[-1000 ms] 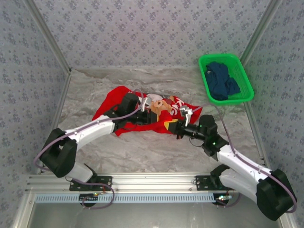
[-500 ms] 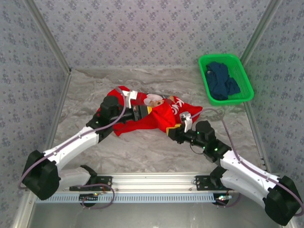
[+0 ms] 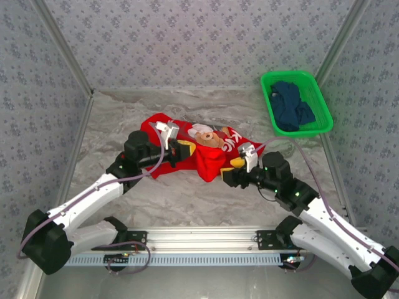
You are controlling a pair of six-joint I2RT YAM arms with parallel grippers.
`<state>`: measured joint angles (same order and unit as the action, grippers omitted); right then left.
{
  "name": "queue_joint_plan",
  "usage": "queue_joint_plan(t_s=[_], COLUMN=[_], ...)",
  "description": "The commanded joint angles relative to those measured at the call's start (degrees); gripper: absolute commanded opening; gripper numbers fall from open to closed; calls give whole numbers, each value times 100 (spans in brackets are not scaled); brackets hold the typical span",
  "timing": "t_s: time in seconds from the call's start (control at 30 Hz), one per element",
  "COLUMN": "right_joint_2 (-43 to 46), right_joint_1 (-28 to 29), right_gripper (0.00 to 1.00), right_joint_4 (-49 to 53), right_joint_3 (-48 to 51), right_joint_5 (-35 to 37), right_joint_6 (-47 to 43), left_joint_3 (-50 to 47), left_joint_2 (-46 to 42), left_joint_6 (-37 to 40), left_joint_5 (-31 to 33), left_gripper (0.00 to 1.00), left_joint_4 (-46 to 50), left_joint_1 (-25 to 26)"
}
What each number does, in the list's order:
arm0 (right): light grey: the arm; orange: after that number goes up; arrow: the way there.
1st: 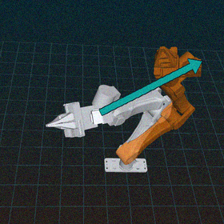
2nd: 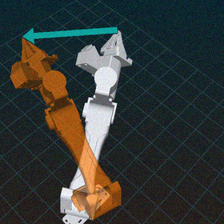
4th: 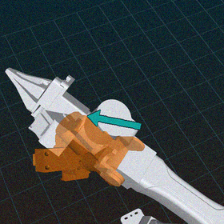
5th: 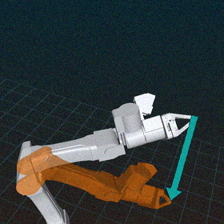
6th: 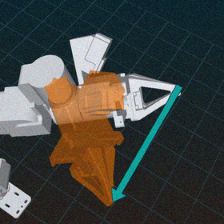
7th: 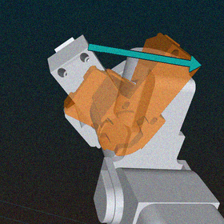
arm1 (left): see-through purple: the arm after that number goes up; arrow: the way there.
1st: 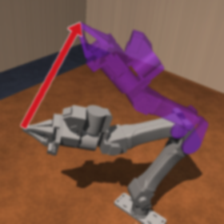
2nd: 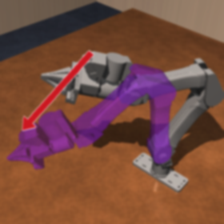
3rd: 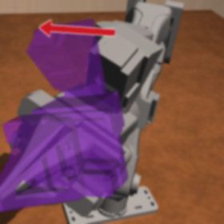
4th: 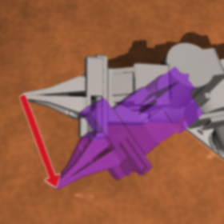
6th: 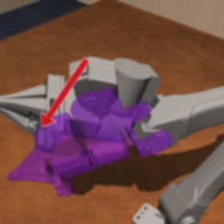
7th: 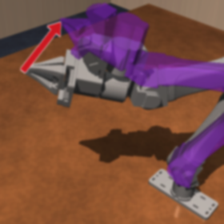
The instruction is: Fold the inside-out t-shirt
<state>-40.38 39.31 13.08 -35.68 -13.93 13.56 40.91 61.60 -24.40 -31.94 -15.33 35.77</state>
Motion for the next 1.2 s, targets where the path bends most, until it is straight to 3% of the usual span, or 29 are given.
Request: queue_joint_plan(t_s=[0.0,0.23,0.47,0.7,0.87,1.0,1.17], right_joint_2=[-111,-606,-899,-1537,-1951,-2228,-2164], right_joint_1=[-108,129,1467,1822,1921,1948,1941], right_gripper=[64,66,58,61,56,40,1], right_joint_4=[535,930,1386,1138,1113,1010,998], right_joint_3=[-403,-771,-1153,-1541,-1736,-1773,-1757], right_joint_5=[441,-69,1556,2450,2680,2782,2693], right_joint_6=[-295,-1014,-2335,-2672,-2927,-3006,-2750], left_joint_3=[248,431,749,822,860,870,922], left_joint_2=[-17,57,168,201,203,200,227], left_joint_6=[274,236,120,146,146,126,111], left_joint_5=[-119,13,118,110,83,87,249], left_gripper=[0,0,0,0,0,0,0], left_joint_4=[79,408,903,1037,1093,1120,1302], left_joint_1=[32,32,43,43,44,52,21])
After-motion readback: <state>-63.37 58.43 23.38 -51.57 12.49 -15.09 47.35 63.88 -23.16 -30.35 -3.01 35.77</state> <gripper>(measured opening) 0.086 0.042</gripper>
